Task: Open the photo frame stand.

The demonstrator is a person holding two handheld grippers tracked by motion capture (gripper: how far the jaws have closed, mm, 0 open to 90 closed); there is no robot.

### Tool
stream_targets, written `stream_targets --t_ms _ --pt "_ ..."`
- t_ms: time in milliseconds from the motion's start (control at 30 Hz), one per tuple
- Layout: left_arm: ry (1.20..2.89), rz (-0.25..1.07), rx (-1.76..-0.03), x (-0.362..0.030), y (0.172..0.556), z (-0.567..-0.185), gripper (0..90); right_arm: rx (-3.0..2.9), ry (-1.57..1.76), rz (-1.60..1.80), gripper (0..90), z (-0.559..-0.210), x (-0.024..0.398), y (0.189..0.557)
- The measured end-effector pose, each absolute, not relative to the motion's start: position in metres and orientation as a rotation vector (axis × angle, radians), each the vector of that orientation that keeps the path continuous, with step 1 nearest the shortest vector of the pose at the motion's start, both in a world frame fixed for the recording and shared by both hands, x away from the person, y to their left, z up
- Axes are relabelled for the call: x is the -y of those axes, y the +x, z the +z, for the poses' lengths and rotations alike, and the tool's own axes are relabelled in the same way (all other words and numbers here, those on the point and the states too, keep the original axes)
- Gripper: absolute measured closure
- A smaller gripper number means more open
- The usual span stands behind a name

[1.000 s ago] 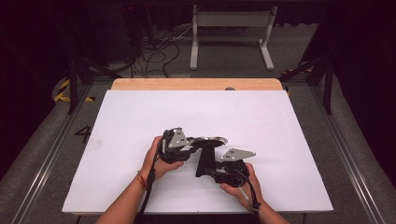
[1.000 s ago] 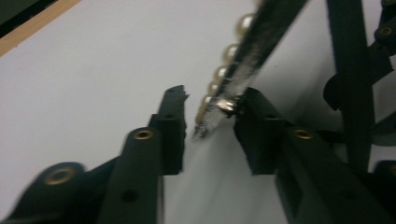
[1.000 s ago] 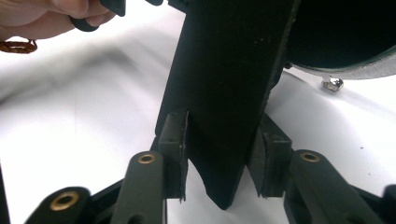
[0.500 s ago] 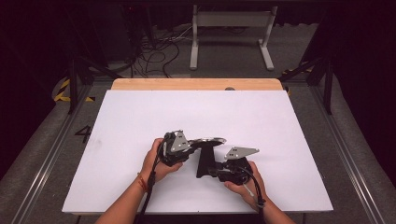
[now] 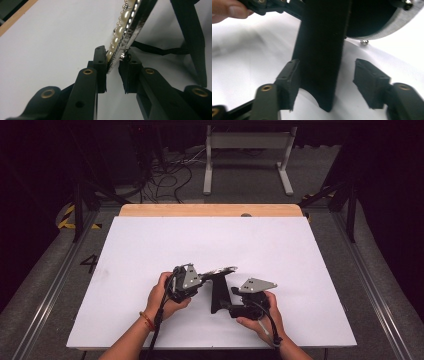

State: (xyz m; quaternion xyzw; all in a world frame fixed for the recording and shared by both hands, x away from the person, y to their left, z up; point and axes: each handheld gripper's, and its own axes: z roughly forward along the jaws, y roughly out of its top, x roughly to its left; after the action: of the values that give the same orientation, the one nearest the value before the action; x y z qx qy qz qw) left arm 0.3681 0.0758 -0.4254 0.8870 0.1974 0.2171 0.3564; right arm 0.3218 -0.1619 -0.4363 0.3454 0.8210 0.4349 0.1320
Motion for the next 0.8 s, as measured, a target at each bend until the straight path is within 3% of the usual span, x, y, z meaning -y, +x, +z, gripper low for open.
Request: stream_targets --t_ms 100,300,800 --pt "2.279 0.572 -0.514 -0.074 0.368 -0.426 76.5 -2.348 1.004 1.278 27.8 -0.437 0.153 0.318" --pt "2.274 0.557 -0.519 -0.075 0.368 -0.427 76.2 -2.277 1.044 1.243 24.1 -0.444 0.137 0.316" --pt "2.28 0.568 -0.511 -0.075 0.368 -0.427 77.3 -2.188 1.096 1.189 32.0 -0.456 0.126 0.31"
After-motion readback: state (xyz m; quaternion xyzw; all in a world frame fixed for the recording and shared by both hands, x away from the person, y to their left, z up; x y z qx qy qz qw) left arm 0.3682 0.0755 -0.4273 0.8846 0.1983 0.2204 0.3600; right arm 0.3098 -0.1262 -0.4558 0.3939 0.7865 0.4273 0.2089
